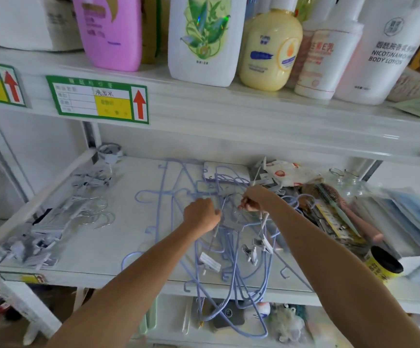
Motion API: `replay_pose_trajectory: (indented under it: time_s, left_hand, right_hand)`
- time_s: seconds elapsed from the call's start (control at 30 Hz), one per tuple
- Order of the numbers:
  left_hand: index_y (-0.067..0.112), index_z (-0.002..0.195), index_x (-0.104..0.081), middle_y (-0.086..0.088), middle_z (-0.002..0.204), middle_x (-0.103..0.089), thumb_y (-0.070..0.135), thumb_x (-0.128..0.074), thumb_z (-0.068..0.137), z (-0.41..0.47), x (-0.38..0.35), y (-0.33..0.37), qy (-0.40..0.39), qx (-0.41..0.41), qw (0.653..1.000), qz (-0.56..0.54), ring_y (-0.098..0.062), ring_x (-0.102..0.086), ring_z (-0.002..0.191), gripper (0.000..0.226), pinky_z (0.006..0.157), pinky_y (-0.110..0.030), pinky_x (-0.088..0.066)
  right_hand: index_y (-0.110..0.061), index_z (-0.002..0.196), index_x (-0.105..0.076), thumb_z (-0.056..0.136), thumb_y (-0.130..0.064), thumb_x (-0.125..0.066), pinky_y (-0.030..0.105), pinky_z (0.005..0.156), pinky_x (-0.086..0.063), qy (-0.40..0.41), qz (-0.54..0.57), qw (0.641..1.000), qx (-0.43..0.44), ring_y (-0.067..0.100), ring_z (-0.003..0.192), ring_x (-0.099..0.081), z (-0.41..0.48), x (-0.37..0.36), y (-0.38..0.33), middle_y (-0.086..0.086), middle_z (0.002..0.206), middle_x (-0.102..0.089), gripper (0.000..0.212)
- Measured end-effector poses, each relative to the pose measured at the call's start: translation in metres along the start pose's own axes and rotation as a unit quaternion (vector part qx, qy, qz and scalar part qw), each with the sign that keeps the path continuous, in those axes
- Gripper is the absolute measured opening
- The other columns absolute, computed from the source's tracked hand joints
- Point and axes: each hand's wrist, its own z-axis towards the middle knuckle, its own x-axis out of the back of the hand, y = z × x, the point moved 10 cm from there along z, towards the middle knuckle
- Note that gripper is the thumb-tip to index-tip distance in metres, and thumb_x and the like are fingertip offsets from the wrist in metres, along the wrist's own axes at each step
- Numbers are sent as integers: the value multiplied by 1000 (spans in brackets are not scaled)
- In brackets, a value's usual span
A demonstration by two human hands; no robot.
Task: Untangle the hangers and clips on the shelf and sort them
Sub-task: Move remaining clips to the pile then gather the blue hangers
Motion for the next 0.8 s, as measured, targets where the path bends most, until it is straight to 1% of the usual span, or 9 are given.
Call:
replay_pose_trajectory:
  time_s: [0.07, 0.17, 0.27, 0.33, 0.43, 0.53, 0.67, 0.73, 0.8]
  left_hand:
    - [2, 107, -60, -19, 112, -64, 43, -55, 94, 12, -13, 2, -8, 0, 997, -78, -36, -62, 105, 44, 86, -40, -49]
    - [-2, 102, -63, -23, 104, -66, 49, -63, 89, 22, -23, 8, -5, -6, 992, -126, -37, -62, 102, 53, 81, -41, -48]
    - [1, 112, -59, -20, 113, -64, 52, -66, 86, 28, -29, 10, -7, -2, 992, -129, -35, -61, 106, 58, 82, -40, -46]
    - [1, 120, -54, -20, 119, -63, 51, -70, 84, 32, -34, 10, -28, 17, 988, -150, -34, -61, 108, 64, 82, -38, -46]
    - [1, 134, -47, -16, 128, -61, 54, -79, 73, 35, -42, 18, -78, 48, 981, -174, -32, -61, 113, 87, 84, -32, -49]
    - [5, 135, -49, -13, 129, -61, 55, -83, 66, 39, -49, 24, -94, 75, 970, -212, -29, -63, 112, 92, 91, -40, -54]
    - [1, 151, -22, -17, 136, -55, 36, -89, 55, 46, -68, 26, -108, 135, 921, -350, -30, -64, 110, 122, 91, -43, -57]
    - [2, 154, -5, -17, 143, -50, 30, -92, 59, 44, -72, 30, -112, 147, 907, -378, -29, -65, 111, 132, 89, -38, -57]
    - [4, 155, 4, -18, 143, -50, 25, -93, 62, 33, -67, 36, -115, 142, 904, -386, -26, -68, 103, 136, 72, -31, -59]
  right_hand:
    - [1, 80, -49, 100, 4, -40, 24, 37, -50, -19, 6, 1000, 21, 18, 38, -62, -5, -2, -4, 20, 61, -59, 22]
    - [0, 81, -50, 99, 4, -46, 25, 41, -54, -48, 46, 997, 42, 18, 43, -65, -18, -2, -5, 12, 51, -58, 18]
    - [-1, 80, -52, 99, 4, -47, 23, 38, -52, -64, 68, 993, 73, 16, 42, -63, -30, 7, -11, 13, 58, -53, 21]
    - [0, 79, -54, 100, 3, -46, 22, 38, -51, -77, 51, 992, 81, 16, 43, -63, -37, 9, -8, 11, 55, -54, 22]
    - [-2, 74, -53, 99, 0, -46, 21, 38, -49, -85, 55, 992, 81, 17, 45, -61, -42, 10, -1, 9, 51, -52, 26]
    - [-1, 73, -54, 99, -2, -48, 22, 41, -50, -89, 58, 990, 88, 19, 47, -61, -46, 12, 1, 11, 52, -55, 27]
    - [0, 72, -56, 99, -4, -48, 22, 41, -51, -83, 73, 991, 81, 17, 45, -61, -49, 15, 7, 13, 57, -57, 29]
    - [-1, 71, -55, 99, -4, -48, 22, 41, -50, -80, 88, 990, 70, 16, 43, -59, -49, 14, 10, 13, 57, -57, 29]
    - [-1, 71, -55, 99, -4, -48, 22, 40, -50, -77, 103, 990, 64, 16, 41, -58, -50, 13, 13, 13, 56, -57, 29]
